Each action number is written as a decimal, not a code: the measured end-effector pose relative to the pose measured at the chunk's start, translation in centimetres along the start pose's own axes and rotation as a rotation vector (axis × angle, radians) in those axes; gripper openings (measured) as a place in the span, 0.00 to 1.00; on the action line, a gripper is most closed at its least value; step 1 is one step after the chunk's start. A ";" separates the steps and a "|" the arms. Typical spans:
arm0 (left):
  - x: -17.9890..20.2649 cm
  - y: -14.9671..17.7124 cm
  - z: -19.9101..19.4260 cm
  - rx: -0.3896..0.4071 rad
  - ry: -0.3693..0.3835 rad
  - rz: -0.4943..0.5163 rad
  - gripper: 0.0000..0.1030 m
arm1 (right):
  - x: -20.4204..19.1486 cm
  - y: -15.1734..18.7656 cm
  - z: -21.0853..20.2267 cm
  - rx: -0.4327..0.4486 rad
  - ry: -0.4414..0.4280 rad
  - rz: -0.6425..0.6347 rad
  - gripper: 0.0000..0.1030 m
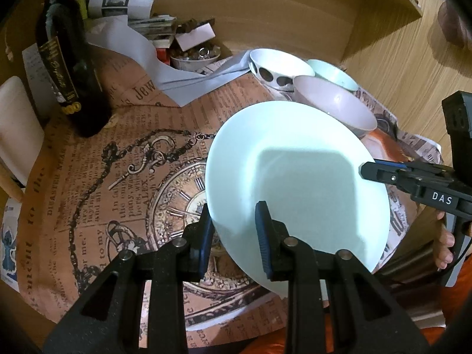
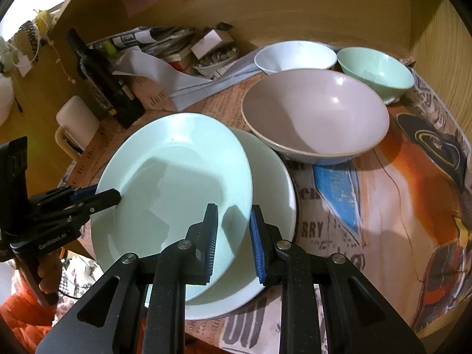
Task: Organize plates and bowls
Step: 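Carry the mint green plate over the white plate, lower it, open both grippers, then move both grippers to the grey-pink bowl rim and close them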
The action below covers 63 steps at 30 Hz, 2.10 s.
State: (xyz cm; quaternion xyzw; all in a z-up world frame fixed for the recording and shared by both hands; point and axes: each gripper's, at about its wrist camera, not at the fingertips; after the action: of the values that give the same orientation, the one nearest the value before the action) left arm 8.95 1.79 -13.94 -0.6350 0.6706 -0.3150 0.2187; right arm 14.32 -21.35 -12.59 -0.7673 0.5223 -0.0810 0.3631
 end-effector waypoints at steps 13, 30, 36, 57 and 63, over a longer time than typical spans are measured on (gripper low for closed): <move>0.6 -0.4 1.9 -0.033 -0.011 0.019 0.28 | 1.0 0.3 0.2 -0.022 -0.006 0.030 0.19; 1.4 -0.7 2.7 -0.046 -0.044 0.064 0.32 | 0.9 0.7 -0.7 -0.024 -0.023 0.012 0.21; 1.1 -0.8 2.9 -0.061 -0.033 0.066 0.36 | 0.6 0.6 -0.8 -0.027 -0.006 -0.014 0.21; 2.4 -6.6 0.2 0.127 -0.035 0.084 0.68 | 3.0 -2.7 -5.2 0.203 0.133 -0.038 0.55; 4.2 -9.7 1.7 0.151 -0.016 0.086 0.82 | 4.9 -4.3 -5.6 0.283 0.204 -0.029 0.64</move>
State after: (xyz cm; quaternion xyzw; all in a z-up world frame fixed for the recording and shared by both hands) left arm 16.69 -2.53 -7.93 -0.5898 0.6697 -0.3500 0.2847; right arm 16.84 -27.45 -7.00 -0.7039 0.5287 -0.2362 0.4114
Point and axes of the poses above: each gripper's, at about its wrist camera, not at the fingertips, and z roughly the way its jaws point, x to its right, y to its underside, and after that the axes turned 7 degrees about x, right-handed
